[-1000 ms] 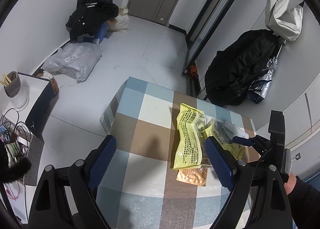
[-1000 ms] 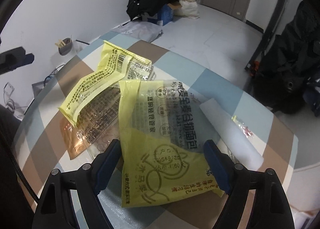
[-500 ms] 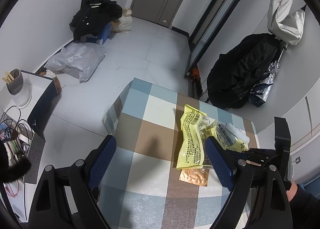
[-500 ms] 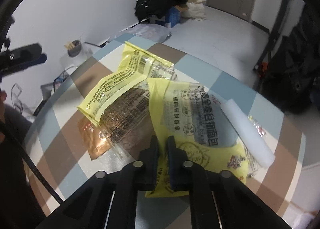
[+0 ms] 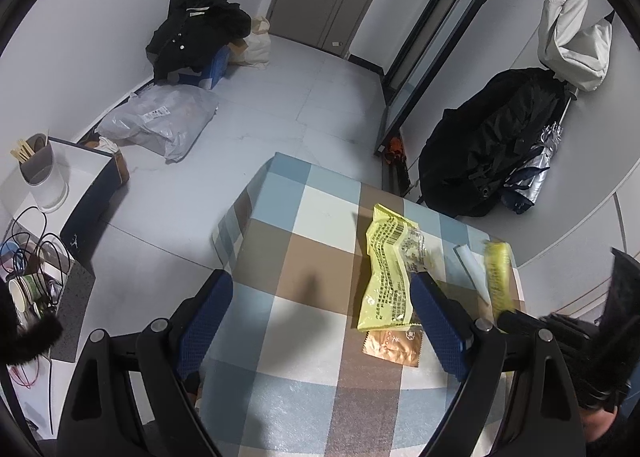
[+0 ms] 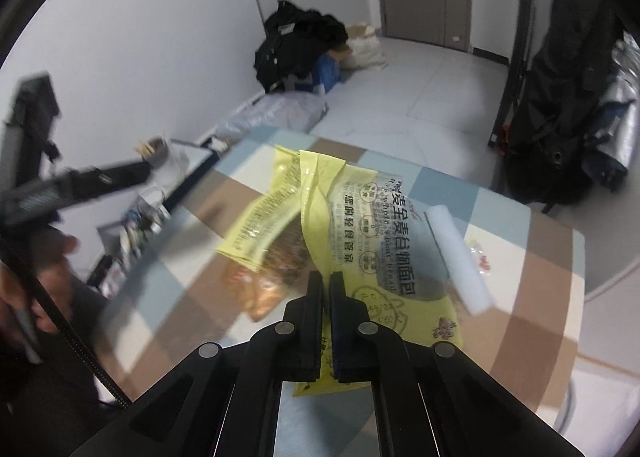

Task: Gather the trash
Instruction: 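Lower the right tool and grasp the large yellow printed bread bag, then lift the yellow bag with the right tool while the left grasps the other yellow bag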

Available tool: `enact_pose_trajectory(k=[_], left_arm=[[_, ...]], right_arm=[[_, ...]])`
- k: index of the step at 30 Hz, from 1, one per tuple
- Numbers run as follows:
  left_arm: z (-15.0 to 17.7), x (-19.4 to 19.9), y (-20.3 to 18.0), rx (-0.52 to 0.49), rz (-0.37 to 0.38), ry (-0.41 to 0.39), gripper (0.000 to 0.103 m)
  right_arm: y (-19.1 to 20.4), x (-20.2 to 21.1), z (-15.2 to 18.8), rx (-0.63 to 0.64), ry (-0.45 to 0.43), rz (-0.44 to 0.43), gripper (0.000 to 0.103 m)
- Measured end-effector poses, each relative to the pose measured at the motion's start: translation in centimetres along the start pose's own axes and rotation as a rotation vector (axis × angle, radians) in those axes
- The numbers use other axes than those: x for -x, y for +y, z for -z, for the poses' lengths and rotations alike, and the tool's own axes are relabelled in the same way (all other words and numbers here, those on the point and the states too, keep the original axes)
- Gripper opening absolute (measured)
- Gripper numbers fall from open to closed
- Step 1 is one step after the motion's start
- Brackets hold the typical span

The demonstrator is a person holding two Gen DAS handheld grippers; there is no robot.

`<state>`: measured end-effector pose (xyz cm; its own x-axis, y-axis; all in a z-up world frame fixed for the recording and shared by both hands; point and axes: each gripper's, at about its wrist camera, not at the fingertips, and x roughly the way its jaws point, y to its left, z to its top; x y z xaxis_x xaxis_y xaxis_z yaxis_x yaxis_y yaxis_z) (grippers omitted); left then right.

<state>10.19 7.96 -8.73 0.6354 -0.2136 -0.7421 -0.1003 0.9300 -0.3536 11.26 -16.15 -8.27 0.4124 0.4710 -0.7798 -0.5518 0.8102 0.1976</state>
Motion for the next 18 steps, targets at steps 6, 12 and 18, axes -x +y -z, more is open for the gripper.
enact_pose_trajectory(k=[6,12,18], left_arm=[[0.9,-0.2,-0.7,-0.029,-0.002,0.023,0.088],[1.5,0.5,-1.3,-0.05,-0.018,-0.007,0.088],[1.8,0.5,-2.0,-0.062,-0.061,0.001,0.088]], right_arm=[[1.1,3.3,2.6,-0.059,-0.066,-0.065,0.003],[1.4,5.6,5.5,-0.128,-0.142,-0.137,0.003],[-0.4,7.7,7.0,-0.235,-0.218,-0.24,0.003]])
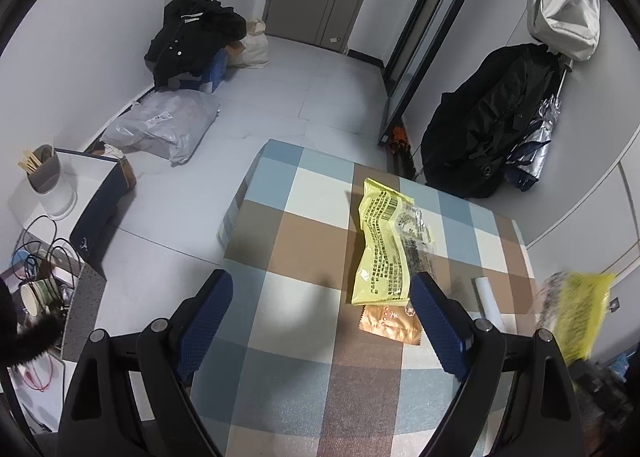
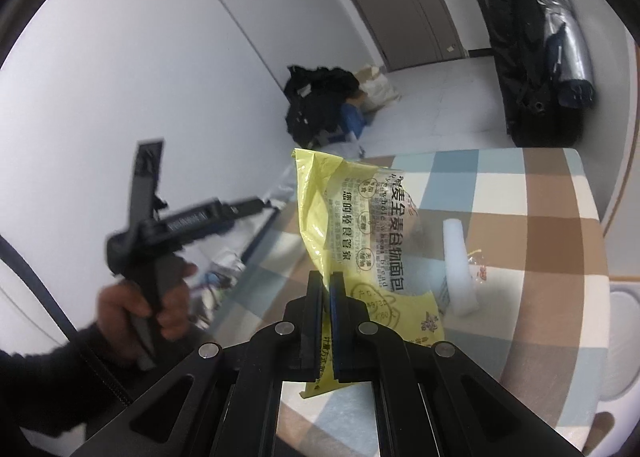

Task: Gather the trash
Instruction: 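Lift the yellow bag with the right tool while the left grasps the other yellow bag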

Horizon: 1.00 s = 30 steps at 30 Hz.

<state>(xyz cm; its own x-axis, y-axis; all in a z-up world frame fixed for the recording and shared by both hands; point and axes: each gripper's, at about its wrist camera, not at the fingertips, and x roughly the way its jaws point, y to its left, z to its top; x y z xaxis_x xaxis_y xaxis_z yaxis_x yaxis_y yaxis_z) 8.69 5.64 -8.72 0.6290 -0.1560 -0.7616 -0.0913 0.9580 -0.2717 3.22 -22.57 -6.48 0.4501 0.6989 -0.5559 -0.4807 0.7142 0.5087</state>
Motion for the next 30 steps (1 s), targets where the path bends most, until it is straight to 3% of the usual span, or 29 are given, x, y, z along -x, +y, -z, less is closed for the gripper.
enact_pose_trajectory(k=[11,17,30], left_arm=[[-0.6,1.1,-1.5,-0.01,-0.004,0.008,0.088],[-1.1,0.3,-2.4,-0.046,0.026,0.068,0.088],[-3.2,-6.7,-4.7,-0.18,0.08,0.278,0.088]], right_arm=[[0.1,4.9,-4.6,-0.014,-0.153,-0.164,0.003],[-0.8,6.8,-5.4,-0.053,-0.22,-0.233,0.003],[-2.5,5.5,-1.6,0.1,-0.175,0.091,0.003]])
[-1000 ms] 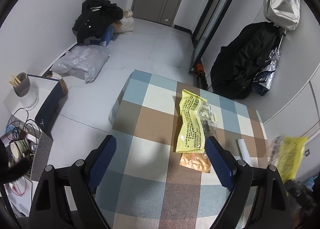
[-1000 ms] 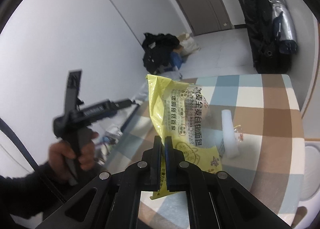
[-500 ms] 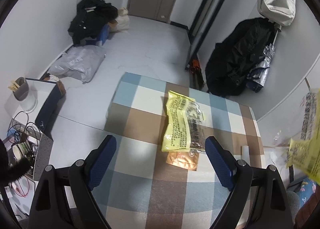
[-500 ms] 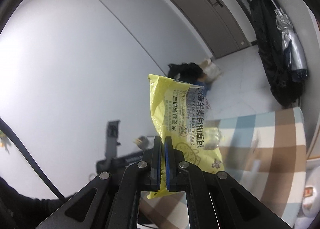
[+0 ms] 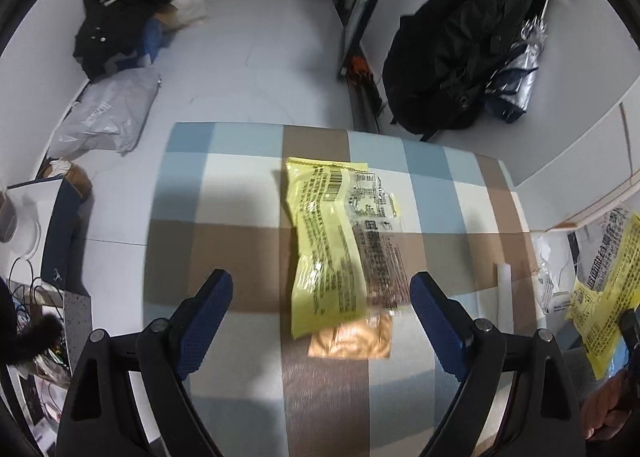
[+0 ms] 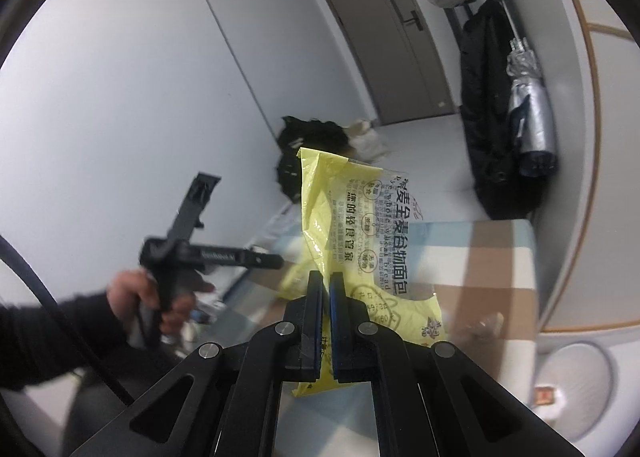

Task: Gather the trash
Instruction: 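Lift the yellow bag with the right tool while the left grasps the other yellow bag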

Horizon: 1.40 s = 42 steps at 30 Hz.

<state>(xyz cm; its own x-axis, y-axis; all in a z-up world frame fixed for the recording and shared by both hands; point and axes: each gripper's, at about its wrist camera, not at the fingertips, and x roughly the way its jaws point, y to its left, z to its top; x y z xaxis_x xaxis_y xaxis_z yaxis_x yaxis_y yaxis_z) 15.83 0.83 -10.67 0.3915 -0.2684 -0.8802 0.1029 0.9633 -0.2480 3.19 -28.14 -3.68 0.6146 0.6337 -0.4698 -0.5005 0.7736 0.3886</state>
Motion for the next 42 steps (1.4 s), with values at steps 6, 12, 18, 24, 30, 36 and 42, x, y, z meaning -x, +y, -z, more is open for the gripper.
enact_pose_trajectory(k=[6,12,18,24,30,36,42], left_arm=[[-1.7,-3.9,-1.1,-0.016,0.005,0.112,0.088],[-2.2,-5.8,-2.6,-0.047,-0.027,0.163,0.088],[-1.9,-6.7,-4.0,-0.108,-0.116,0.205,0.102],[-1.1,-7.1,-5.1,-0.181,-0.219,0.255,0.102],[-1.1,-6.6,-5.4,-0.182,-0.22,0.263,0.093],[-1.2,-6.2,-6.3,-0.202,-0.202,0.246,0.064],[-1.2,-6.0,-6.0,-0.183,-0.196,0.223,0.038]], right_arm=[[-1.8,-0.9,0.5,0.001,0.018,0.054,0.003],[-2.6,-1.9,0.3,-0.022,0.032,0.04,0.003],[-3.4,-1.9,0.2,-0.056,0.036,0.037,0.003],[-4.0,-0.8,0.1,-0.081,0.007,0.042,0.003],[-3.9,-0.1,0.2,-0.083,-0.014,0.036,0.003],[-4.0,0.3,0.3,-0.091,-0.024,0.036,0.003],[-3.9,0.4,0.3,-0.09,-0.028,0.043,0.003]])
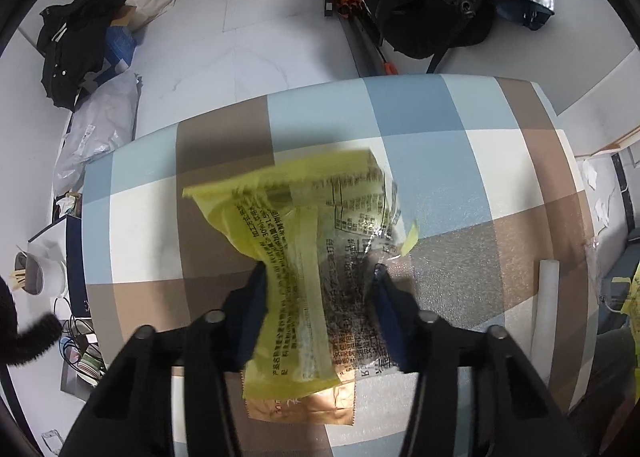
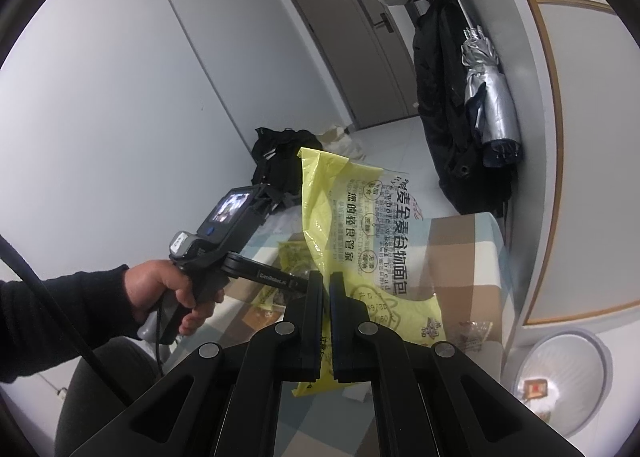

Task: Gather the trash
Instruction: 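Lift the yellow bag with the right tool while the left grasps the other yellow bag, then carry both yellow bags over the white wastebasket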

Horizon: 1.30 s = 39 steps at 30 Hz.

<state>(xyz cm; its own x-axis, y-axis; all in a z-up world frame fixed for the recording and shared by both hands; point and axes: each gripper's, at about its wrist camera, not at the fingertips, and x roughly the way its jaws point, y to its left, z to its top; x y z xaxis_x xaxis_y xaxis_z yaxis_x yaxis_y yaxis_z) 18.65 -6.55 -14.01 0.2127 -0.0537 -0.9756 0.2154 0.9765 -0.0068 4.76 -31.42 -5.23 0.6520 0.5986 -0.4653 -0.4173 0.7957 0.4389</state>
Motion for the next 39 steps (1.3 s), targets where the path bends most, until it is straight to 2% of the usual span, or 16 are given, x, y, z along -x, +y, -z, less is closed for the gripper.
enact_pose_trajectory(k=[4,10,25,39], left_arm=[[0.0,0.1,0.1,0.007,0.018,-0.017,0.022],[0.3,0.7,0.9,0.032,0.049,-0.062,0.009],[2.3,4.5,2.3,0.066,0.136,-0.219,0.008],[7.1,10.2,2.6,0.065,0.239,-0.393,0.008]], right_arm=[[0.0,-0.2,0.1,0.004,0.006,0.009,0.003],[0.0,-0.6,0.1,0.004,0.016,0.022,0.003],[1.6,-2.0,1.0,0.019,0.069,0.021,0.003],[5.5,-1.3,1.2,0.054,0.064,0.041,0.003]])
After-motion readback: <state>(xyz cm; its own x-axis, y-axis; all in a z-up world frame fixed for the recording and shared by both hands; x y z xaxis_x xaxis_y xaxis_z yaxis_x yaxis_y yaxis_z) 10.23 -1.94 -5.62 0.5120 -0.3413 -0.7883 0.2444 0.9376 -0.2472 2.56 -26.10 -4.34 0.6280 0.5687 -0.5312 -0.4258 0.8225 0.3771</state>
